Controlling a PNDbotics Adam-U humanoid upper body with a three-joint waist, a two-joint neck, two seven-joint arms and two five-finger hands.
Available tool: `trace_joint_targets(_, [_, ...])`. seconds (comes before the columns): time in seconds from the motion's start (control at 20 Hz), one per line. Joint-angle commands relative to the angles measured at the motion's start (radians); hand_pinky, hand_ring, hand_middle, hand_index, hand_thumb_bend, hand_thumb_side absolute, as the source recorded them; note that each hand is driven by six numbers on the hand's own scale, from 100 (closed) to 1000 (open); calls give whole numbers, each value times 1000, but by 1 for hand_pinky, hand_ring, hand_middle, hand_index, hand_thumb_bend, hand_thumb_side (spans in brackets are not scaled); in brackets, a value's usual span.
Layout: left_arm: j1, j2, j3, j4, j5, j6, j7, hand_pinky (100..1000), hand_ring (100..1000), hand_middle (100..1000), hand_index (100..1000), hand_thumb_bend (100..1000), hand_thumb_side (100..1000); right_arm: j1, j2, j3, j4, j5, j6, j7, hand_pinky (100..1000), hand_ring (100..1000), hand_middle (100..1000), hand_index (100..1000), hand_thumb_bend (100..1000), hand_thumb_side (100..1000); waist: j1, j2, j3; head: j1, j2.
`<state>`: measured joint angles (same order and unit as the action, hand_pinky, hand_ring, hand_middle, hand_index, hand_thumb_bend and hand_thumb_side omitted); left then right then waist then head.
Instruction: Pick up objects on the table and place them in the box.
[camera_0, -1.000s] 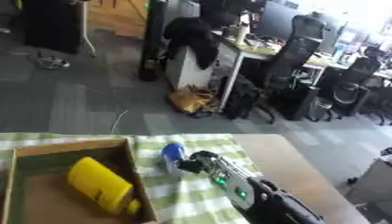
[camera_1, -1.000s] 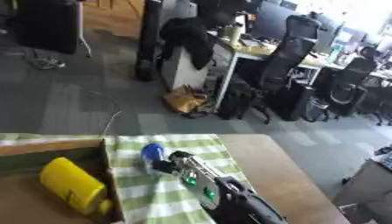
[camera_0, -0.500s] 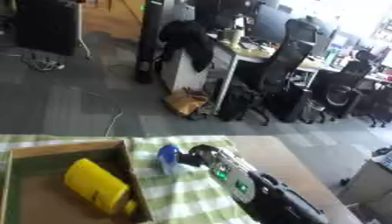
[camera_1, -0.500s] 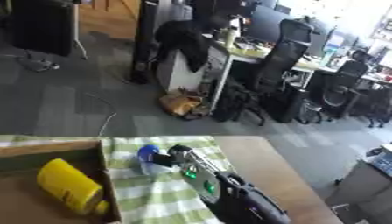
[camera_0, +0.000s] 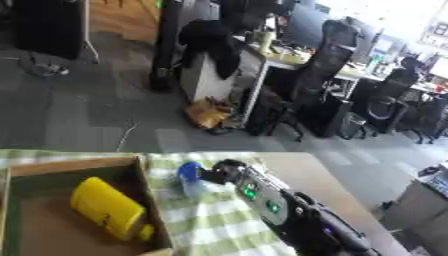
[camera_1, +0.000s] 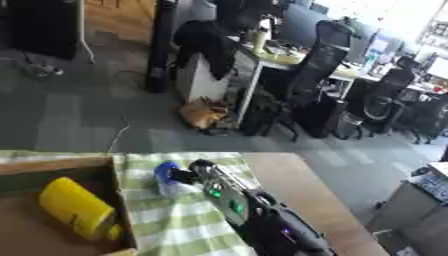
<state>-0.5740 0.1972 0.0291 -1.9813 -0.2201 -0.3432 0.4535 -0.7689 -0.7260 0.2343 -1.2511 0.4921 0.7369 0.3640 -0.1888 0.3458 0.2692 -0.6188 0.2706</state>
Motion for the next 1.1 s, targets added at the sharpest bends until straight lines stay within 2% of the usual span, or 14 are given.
trace_joint_targets(0.05, [-21,6,-1,-19,-2,-1,-5,928,959,933,969,100,1000,-18,-30,-14,-11,2,9,-7,1000,1000,1000,1000,100,1000,4,-14,4,-11,5])
trace_joint_targets(0.45, [-30,-5,-5,-19,3,-4,-9,928,958,933,969,100,1000,-25,-13,-16,19,-10,13,-51,1000,1000,1000,1000,100,1000,-4,0,30,-35,-1])
trace_joint_targets(1.1, [-40,-13,-4,-19,4,-10,-8,927,957,932,968,100,1000,-9,-3,-26,61,-4,7,-94,1000,1000,1000,1000,100,1000,-22,33,67,-60,-33])
